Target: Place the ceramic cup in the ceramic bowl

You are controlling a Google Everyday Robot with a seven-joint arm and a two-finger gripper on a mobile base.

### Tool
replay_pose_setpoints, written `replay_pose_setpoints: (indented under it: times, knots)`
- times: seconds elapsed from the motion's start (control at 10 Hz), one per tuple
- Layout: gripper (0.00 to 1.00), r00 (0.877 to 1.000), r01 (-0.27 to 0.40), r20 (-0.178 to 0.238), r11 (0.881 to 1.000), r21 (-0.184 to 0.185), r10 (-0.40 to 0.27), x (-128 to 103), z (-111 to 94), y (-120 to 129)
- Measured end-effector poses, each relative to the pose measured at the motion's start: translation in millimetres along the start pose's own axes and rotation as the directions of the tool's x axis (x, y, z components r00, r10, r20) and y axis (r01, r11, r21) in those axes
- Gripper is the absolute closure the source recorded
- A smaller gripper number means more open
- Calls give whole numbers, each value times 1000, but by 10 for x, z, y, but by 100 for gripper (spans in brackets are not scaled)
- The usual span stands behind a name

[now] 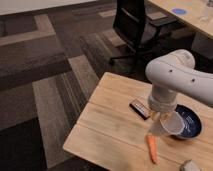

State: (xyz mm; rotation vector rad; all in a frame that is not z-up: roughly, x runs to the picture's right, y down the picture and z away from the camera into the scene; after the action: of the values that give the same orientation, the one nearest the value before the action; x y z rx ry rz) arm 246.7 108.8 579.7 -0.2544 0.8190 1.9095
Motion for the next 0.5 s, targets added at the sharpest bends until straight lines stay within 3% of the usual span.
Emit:
replay_pose_setpoints:
  times: [0.1,0.2,0.3,0.5]
  knots:
    - [98,996,-82,37,997,9,81,-207,-5,-244]
    - [98,992,-116,50,993,6,116,-304,-1,-342]
    - [98,980,-190,66,982,0,190,-525,40,-582]
    - [98,964,-255,72,967,-24,256,-959,192,-823]
